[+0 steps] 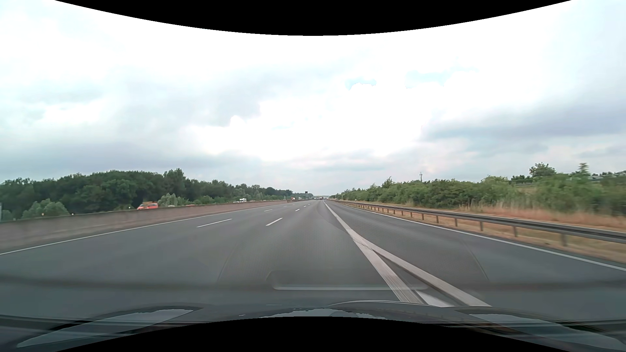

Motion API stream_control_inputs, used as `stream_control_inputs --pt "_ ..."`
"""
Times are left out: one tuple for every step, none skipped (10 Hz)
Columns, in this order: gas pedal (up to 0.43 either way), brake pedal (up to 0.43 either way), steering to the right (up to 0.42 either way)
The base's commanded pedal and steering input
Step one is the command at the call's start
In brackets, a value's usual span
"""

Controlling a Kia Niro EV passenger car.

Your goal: Follow the waypoints while adhering to traffic rules and regulations

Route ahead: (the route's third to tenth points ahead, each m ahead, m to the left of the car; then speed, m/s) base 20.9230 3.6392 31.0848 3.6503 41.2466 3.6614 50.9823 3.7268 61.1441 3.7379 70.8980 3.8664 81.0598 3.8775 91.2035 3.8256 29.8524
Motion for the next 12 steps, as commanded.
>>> stream_control_inputs --pt "0.248 0.0 -0.003" --pt "0.248 0.0 -0.004" --pt "0.248 0.0 -0.004" --pt "0.248 0.0 -0.004" --pt "0.248 0.0 -0.004" --pt "0.248 0.0 -0.004" --pt "0.248 0.0 -0.004" --pt "0.248 0.0 -0.004" --pt "0.248 0.0 -0.004" --pt "0.248 0.0 -0.004" --pt "0.248 0.0 -0.004" --pt "0.248 0.0 -0.004"
